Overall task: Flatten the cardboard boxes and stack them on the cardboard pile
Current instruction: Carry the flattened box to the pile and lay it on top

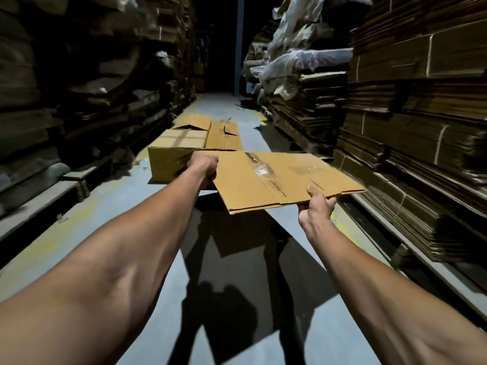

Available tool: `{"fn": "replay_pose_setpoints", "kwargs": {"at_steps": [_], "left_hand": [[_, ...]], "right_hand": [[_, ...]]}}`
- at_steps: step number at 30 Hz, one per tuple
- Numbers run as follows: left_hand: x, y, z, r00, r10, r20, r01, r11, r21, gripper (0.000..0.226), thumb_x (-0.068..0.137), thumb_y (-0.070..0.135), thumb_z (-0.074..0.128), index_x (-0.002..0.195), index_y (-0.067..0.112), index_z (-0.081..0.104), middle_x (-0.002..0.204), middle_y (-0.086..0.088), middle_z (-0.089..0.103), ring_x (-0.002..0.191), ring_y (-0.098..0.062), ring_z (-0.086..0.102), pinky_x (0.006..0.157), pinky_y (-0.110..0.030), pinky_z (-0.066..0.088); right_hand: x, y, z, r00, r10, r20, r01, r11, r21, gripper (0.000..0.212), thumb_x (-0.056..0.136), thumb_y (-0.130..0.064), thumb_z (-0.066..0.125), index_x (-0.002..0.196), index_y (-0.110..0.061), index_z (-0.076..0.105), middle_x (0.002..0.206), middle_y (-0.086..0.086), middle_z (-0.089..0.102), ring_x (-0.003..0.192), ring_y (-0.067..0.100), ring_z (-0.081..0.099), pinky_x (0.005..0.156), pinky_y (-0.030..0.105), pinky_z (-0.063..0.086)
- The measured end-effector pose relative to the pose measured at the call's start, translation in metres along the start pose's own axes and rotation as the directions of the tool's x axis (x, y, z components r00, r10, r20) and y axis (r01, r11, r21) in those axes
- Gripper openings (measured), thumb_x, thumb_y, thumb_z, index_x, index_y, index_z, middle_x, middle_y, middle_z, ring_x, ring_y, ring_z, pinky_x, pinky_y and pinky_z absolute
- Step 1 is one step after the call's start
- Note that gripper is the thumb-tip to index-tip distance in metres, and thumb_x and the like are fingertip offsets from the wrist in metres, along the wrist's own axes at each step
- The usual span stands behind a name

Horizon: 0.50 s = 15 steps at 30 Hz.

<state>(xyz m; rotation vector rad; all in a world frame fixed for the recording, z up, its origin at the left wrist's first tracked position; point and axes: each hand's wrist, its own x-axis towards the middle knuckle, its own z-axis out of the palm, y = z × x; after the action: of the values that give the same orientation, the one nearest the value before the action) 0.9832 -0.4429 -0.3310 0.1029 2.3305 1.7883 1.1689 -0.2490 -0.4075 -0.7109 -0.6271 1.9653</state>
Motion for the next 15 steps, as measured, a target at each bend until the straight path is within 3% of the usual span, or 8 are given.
{"fn": "replay_pose_setpoints", "kwargs": {"at_steps": [1,3,5,6,10,13,15], "left_hand": [[-0.006,0.001,-0.002,1.0,0.027,-0.005,-0.027,0.997,-0.069,0.042,0.104,0.032,0.063,0.132,0.005,0.048,0.111,-0.014,0.067,0.075,-0.022,0.055,0.062,-0.031,0.046],[-0.01,0.005,-0.006,0.994,0.049,0.095,-0.016,0.949,-0.316,0.06,0.092,0.028,0.071,0.143,0.01,0.044,0.103,-0.009,0.069,0.068,-0.021,0.064,0.068,-0.037,0.057],[-0.005,0.009,-0.003,0.973,0.077,0.219,0.05,0.852,-0.522,0.077,0.081,0.034,0.075,0.147,0.01,0.044,0.117,-0.016,0.073,0.091,-0.034,0.076,0.082,-0.061,0.06],[-0.007,0.01,0.001,0.954,0.122,0.275,0.067,0.804,-0.59,0.077,0.082,0.04,0.077,0.146,0.01,0.047,0.125,-0.02,0.071,0.101,-0.039,0.075,0.085,-0.066,0.058],[-0.067,0.02,0.006,0.847,0.375,0.376,0.075,0.617,-0.783,0.068,0.094,0.06,0.062,0.134,0.006,0.065,0.125,-0.021,0.07,0.108,-0.039,0.069,0.098,-0.053,0.055],[-0.086,0.019,0.01,0.866,0.395,0.306,0.082,0.492,-0.867,0.073,0.093,0.067,0.06,0.133,0.007,0.067,0.123,-0.019,0.072,0.112,-0.037,0.068,0.105,-0.055,0.052],[-0.091,0.021,0.014,0.888,0.382,0.256,0.077,0.426,-0.901,0.073,0.091,0.07,0.06,0.131,0.009,0.068,0.122,-0.017,0.073,0.112,-0.035,0.068,0.096,-0.054,0.058]], "right_hand": [[0.0,-0.001,0.005,1.0,-0.008,0.009,0.008,1.0,0.022,0.059,0.092,0.009,0.064,0.135,-0.022,0.039,0.143,0.014,0.054,0.112,0.032,0.068,0.083,0.047,0.062],[0.003,-0.004,0.016,1.0,-0.017,0.013,0.016,0.998,0.066,0.079,0.093,0.007,0.064,0.153,-0.029,0.029,0.146,0.008,0.049,0.12,0.034,0.065,0.095,0.052,0.058],[0.0,-0.01,0.031,1.0,-0.017,0.011,0.016,0.995,0.097,0.089,0.094,0.005,0.064,0.161,-0.033,0.018,0.146,0.006,0.045,0.121,0.032,0.064,0.1,0.055,0.055],[-0.002,-0.014,0.041,1.0,-0.02,0.008,0.019,0.993,0.116,0.092,0.093,0.003,0.064,0.162,-0.034,0.016,0.151,0.008,0.044,0.123,0.033,0.063,0.101,0.056,0.055],[0.007,-0.021,0.075,0.999,-0.035,-0.014,0.036,0.99,0.135,0.107,0.087,-0.004,0.069,0.163,-0.04,0.004,0.165,0.011,0.03,0.14,0.033,0.05,0.111,0.059,0.046],[0.001,-0.027,0.093,0.997,-0.065,-0.031,0.069,0.987,0.142,0.098,0.089,-0.001,0.068,0.163,-0.031,0.01,0.163,0.012,0.031,0.137,0.032,0.052,0.109,0.058,0.048],[-0.003,-0.029,0.099,0.996,-0.081,-0.047,0.087,0.986,0.146,0.081,0.089,0.002,0.067,0.156,-0.018,0.025,0.155,0.016,0.04,0.129,0.034,0.057,0.103,0.06,0.052]]}}
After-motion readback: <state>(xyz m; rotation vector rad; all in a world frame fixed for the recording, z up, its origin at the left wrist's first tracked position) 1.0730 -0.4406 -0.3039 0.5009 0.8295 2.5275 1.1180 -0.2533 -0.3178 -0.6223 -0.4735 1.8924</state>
